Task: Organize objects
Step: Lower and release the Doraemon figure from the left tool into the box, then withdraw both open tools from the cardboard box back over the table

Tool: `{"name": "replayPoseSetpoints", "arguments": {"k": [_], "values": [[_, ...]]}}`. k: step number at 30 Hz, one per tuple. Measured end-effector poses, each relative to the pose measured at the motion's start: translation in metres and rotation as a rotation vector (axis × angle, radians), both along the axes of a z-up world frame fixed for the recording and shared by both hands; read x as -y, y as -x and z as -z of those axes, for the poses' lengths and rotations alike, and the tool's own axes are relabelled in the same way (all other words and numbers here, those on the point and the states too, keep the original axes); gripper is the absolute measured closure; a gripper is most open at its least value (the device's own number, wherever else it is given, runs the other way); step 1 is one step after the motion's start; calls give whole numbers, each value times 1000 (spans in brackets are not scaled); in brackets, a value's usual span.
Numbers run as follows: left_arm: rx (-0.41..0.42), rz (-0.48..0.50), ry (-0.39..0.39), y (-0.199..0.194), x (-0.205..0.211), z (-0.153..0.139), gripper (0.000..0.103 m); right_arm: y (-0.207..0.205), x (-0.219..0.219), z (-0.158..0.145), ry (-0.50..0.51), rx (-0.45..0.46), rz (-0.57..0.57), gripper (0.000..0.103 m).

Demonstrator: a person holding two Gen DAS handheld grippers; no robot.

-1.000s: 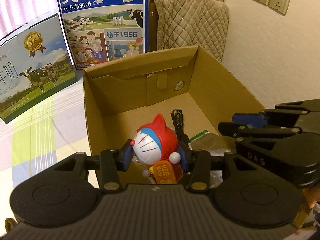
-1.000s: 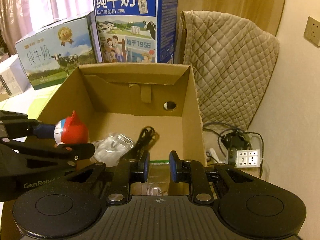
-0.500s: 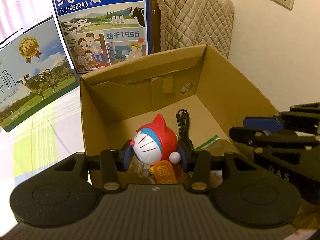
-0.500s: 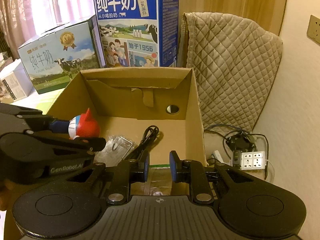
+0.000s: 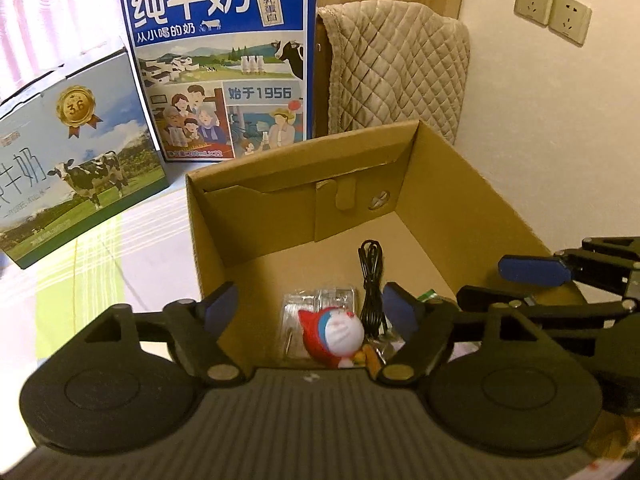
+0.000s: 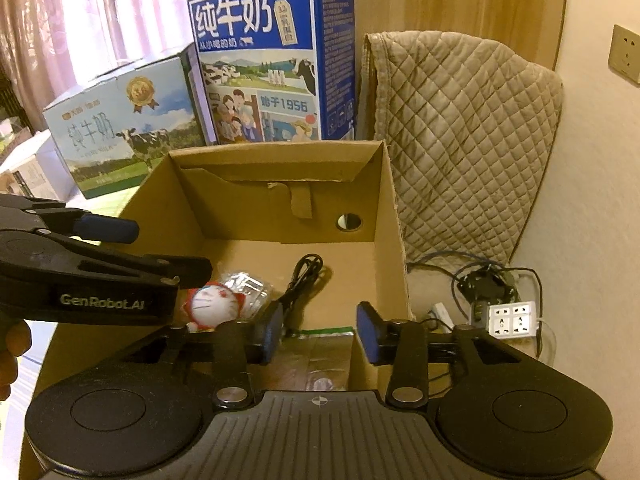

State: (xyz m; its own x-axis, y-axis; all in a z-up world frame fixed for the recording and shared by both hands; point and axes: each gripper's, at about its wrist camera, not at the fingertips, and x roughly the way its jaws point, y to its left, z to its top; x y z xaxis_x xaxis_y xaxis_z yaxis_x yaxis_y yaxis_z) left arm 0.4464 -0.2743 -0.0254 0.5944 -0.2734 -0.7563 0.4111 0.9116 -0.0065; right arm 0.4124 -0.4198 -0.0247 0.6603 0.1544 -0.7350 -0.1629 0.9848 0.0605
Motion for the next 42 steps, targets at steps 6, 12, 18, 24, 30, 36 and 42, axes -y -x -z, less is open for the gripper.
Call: {"name": "replayPoseSetpoints", "arguments": {"k": [6, 12, 18, 24, 30, 36, 42], "values": [[-2, -1, 35, 18, -11, -11, 22, 20, 1, -8, -27, 15, 0, 50], [11, -9, 60, 41, -20, -27, 15, 44, 1, -18, -53, 32, 1, 46], [17, -30, 86, 65, -34, -42, 13, 67, -3, -30, -85, 54, 2, 44], [20, -49, 92, 92, -49, -51, 13, 93, -10, -37, -103, 60, -7, 44], [11, -76, 108, 120, -68, -57, 13, 118, -19, -44, -122, 67, -18, 44], [2, -103, 121, 147, -89, -60, 13, 141, -32, -49, -128, 69, -39, 44], [1, -119, 130, 171, -109, -62, 13, 162, -48, -52, -136, 70, -55, 44]]}}
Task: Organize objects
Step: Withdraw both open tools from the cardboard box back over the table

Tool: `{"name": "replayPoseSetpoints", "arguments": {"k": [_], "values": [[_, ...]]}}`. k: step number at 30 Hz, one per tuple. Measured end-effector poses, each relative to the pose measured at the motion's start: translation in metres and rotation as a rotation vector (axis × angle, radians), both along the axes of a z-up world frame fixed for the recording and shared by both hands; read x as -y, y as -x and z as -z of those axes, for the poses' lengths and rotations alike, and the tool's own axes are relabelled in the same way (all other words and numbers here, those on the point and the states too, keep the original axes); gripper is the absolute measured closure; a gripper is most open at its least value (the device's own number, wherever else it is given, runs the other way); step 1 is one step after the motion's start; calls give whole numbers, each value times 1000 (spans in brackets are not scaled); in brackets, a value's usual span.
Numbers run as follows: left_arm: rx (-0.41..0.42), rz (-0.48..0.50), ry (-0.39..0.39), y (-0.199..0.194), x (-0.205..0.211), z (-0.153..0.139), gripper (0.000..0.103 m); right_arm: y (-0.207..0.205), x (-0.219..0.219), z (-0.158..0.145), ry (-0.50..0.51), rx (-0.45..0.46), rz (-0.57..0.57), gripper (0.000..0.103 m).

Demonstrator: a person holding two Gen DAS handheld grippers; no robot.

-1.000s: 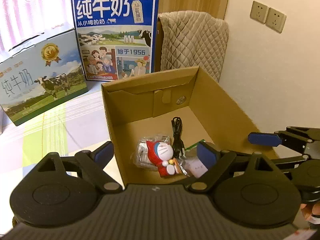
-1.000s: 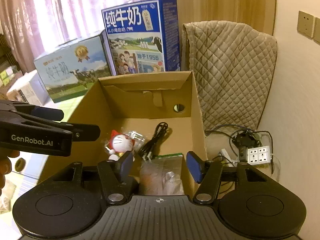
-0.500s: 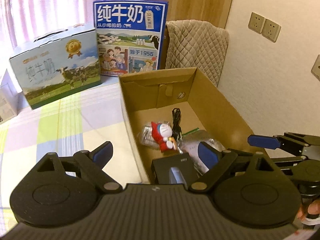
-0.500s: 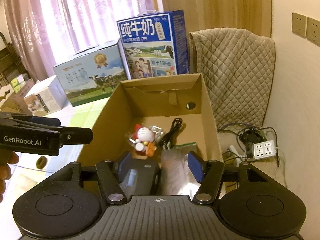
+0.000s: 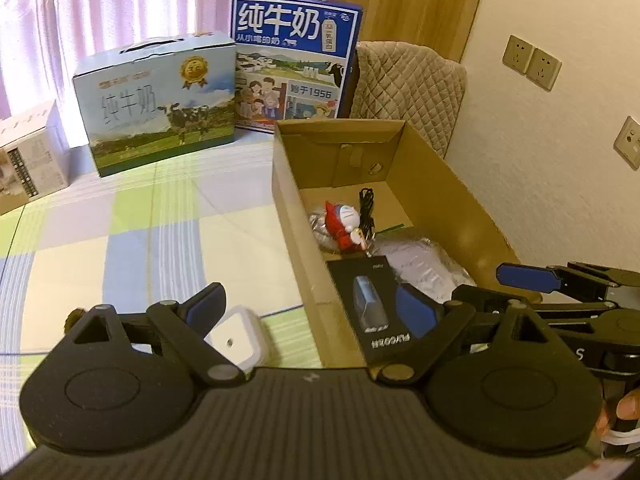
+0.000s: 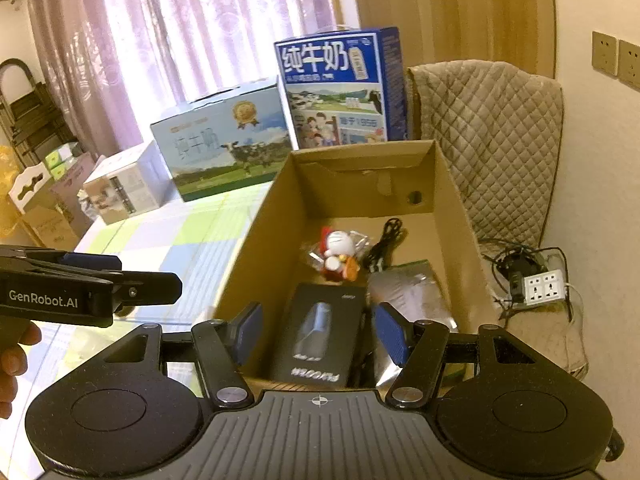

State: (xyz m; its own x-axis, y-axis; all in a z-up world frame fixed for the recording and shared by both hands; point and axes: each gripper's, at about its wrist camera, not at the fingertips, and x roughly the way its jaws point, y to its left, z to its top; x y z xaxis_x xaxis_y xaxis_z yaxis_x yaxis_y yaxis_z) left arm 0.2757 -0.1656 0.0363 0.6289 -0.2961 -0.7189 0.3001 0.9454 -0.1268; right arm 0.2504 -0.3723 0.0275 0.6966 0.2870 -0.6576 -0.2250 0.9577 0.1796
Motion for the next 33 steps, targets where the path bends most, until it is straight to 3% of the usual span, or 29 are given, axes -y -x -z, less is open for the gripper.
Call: {"name": "replayPoseSetpoints", "arguments": {"k": [8, 16, 33], "values": [[-22, -38, 3, 28, -37, 6, 13, 29, -29, -4, -17, 11, -26, 44], [-54, -112, -4, 55, -91, 15, 13, 49, -77, -2, -37, 1, -126, 44], [-91, -319, -69, 88, -196, 36, 13, 50, -157, 44, 22, -87, -175, 44]]}}
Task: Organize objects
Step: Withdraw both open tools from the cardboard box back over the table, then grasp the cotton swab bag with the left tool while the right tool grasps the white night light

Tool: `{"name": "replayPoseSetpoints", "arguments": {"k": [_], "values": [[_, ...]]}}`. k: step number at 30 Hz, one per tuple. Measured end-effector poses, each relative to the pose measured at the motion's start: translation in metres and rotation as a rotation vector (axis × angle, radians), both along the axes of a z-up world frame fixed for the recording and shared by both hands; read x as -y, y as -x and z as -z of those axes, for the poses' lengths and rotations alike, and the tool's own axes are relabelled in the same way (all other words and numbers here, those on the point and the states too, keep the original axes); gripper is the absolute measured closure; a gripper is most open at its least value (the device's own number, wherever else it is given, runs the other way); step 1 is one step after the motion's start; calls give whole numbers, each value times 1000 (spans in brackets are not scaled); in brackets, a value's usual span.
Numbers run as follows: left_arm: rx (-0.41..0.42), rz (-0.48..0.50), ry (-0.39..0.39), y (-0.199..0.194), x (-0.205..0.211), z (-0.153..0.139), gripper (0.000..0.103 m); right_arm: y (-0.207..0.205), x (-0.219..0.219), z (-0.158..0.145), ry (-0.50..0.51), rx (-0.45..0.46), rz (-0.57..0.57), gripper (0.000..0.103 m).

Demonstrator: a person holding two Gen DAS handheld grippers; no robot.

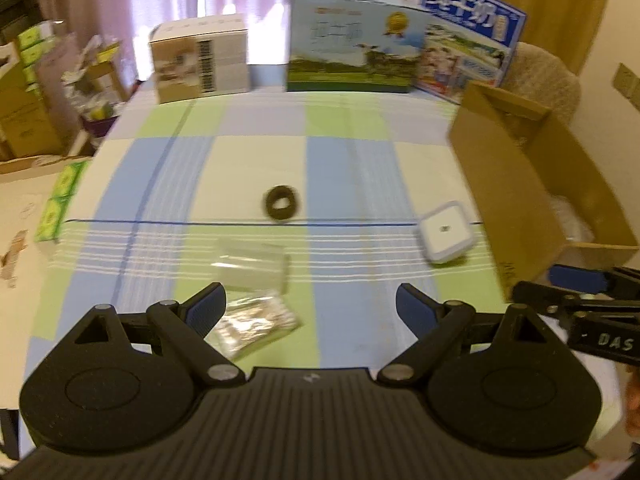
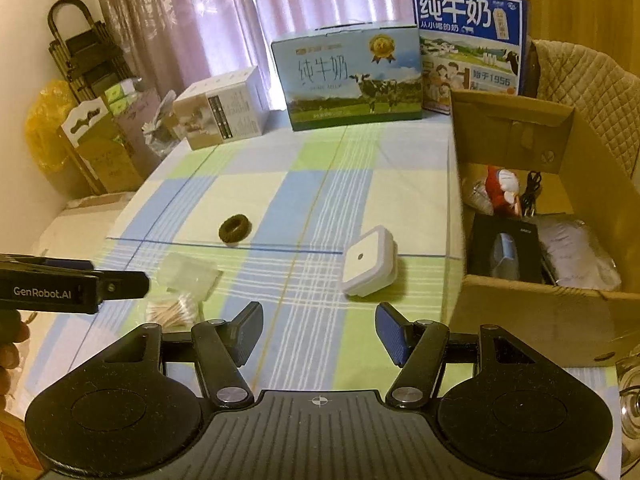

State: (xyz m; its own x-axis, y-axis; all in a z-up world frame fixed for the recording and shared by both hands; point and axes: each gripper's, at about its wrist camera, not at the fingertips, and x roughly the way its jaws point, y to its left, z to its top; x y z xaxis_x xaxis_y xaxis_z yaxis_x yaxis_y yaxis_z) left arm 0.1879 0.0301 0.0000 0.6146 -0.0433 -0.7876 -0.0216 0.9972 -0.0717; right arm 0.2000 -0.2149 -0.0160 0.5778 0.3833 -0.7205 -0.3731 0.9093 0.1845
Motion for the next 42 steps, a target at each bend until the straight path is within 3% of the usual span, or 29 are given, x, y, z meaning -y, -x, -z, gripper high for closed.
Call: {"name": "replayPoseSetpoints", "arguments": {"k": [14, 23, 32, 36, 42], "values": [[-63, -39, -20, -5, -38, 43, 13, -15, -23, 37, 91, -40, 50, 44], [-202, -148, 83, -26, -53, 84, 12, -26, -25, 45, 96, -72, 65, 44], [-273, -246, 133, -54, -50, 110, 12, -39, -20, 48, 103, -82, 90, 44], [-263, -245, 97, -63, -45, 115, 9, -45, -21, 49, 102, -80, 96, 44], [-208, -141, -43, -60, -33, 117, 25, -53, -27, 50, 124, -43, 97, 44]]}}
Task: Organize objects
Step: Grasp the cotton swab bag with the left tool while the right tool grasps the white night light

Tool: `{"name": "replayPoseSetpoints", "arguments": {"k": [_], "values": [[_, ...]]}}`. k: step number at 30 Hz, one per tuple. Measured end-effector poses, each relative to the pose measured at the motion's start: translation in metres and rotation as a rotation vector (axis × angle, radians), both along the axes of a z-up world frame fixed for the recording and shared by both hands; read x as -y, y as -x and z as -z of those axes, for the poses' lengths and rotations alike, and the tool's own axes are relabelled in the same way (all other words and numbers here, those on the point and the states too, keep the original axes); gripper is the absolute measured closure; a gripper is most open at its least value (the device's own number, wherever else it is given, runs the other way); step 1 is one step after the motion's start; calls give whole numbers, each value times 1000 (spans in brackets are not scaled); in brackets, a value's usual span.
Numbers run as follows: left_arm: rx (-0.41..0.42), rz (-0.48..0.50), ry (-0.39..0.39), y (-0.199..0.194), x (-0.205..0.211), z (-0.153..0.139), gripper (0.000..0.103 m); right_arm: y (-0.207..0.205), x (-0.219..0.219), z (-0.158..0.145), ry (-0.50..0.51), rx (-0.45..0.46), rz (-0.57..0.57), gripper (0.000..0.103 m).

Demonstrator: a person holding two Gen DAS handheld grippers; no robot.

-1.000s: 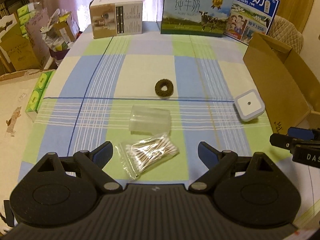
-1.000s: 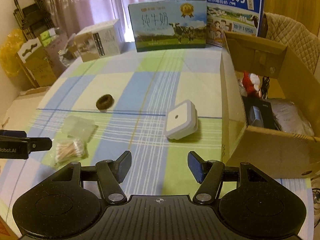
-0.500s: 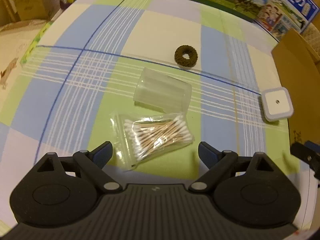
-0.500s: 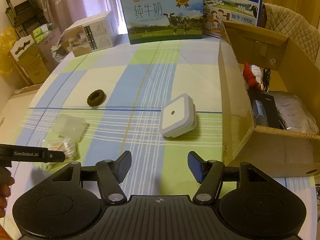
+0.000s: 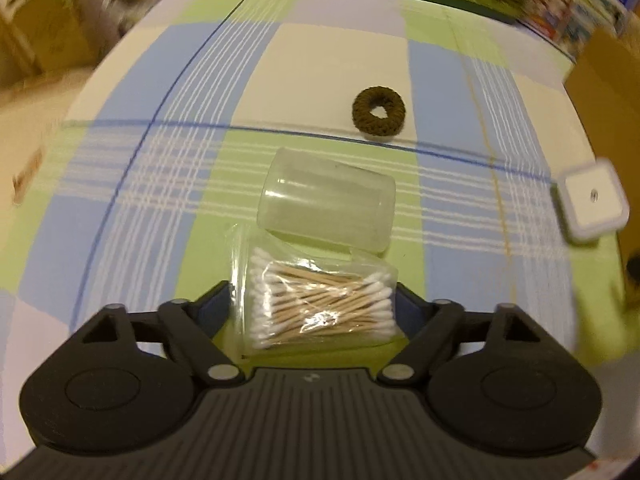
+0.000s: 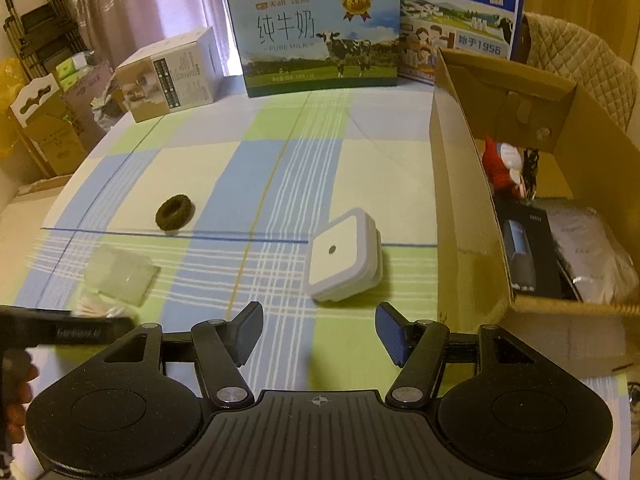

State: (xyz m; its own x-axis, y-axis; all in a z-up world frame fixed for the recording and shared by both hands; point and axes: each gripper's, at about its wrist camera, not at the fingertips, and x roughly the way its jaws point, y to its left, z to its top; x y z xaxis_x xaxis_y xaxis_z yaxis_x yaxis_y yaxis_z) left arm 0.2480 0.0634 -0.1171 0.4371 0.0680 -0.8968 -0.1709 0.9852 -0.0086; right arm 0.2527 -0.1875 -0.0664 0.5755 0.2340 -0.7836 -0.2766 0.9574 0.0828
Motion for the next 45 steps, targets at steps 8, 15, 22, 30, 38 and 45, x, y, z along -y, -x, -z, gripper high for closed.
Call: {"name": "replayPoseSetpoints", "arguments": {"k": [8, 15, 22, 30, 38, 45], "values": [[11, -28, -39, 2, -29, 0, 32, -16, -24, 16, 154, 56, -44, 30], [19, -93, -50, 2, -55, -1, 31, -33, -53, 48, 346, 139, -91, 24], [24, -94, -62, -2, -57, 0, 31, -47, -67, 71, 452, 152, -132, 26], [24, -85, -73, -6, -56, 0, 29, -54, -60, 76, 453, 144, -169, 39], [15, -57, -77, -3, -51, -1, 31, -45, -43, 51, 212, 23, -130, 40], [2, -14, -78, 7, -41, -3, 32, -28, -37, 33, 89, -36, -121, 40]]}}
